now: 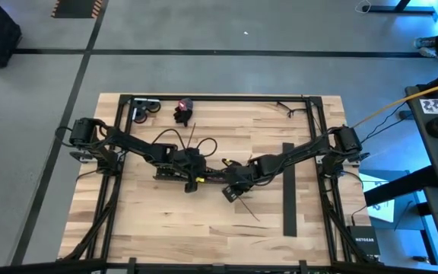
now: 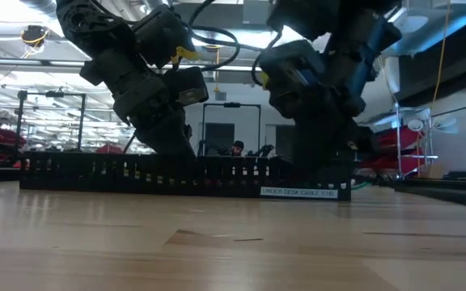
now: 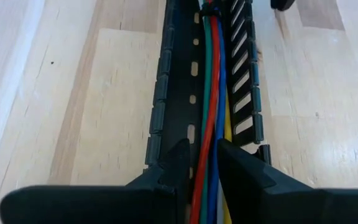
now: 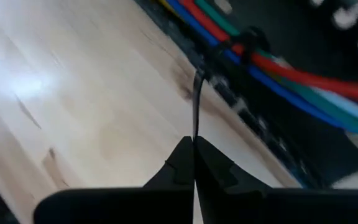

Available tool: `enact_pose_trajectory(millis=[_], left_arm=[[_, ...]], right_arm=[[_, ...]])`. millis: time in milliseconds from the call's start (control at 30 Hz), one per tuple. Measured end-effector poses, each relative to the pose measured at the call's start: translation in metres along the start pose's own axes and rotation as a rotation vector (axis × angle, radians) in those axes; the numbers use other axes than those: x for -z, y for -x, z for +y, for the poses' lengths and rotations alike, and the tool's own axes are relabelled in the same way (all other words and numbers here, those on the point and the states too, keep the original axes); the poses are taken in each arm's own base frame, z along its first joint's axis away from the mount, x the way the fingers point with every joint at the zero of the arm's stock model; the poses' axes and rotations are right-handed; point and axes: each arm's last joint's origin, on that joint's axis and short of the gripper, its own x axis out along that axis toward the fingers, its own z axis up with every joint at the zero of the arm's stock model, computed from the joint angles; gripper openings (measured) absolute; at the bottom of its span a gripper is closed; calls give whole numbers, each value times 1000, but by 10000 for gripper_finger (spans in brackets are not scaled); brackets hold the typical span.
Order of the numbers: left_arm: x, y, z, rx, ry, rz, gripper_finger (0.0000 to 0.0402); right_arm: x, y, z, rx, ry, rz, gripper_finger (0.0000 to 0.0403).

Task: Ziptie cables
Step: Put the zip tied cable wires into the black cable duct

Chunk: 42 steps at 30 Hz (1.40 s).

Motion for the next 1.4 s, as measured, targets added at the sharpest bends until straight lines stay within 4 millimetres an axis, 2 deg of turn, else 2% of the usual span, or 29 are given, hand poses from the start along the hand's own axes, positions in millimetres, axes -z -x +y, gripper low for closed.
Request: enact_pose_trajectory(millis=[133,300,467,633,867,1400], left_arm=[[0,0,0,0,7,1,76],[0,0,0,0,3,1,76],[0,0,0,0,1,1,76],[0,0,0,0,0,-1,76],[0,0,0,0,0,-2,76],[0,0,0,0,0,-3,76]], right_arm=[[4,5,-5,71,0,21,0],[1,23,4,178,68,74,0],[-4,29,13,162,84,41,0],[-7,16,17,121,87,32,0],[-11,9,24,132,130,54,0],[-13,6,25,116,143,37,0]])
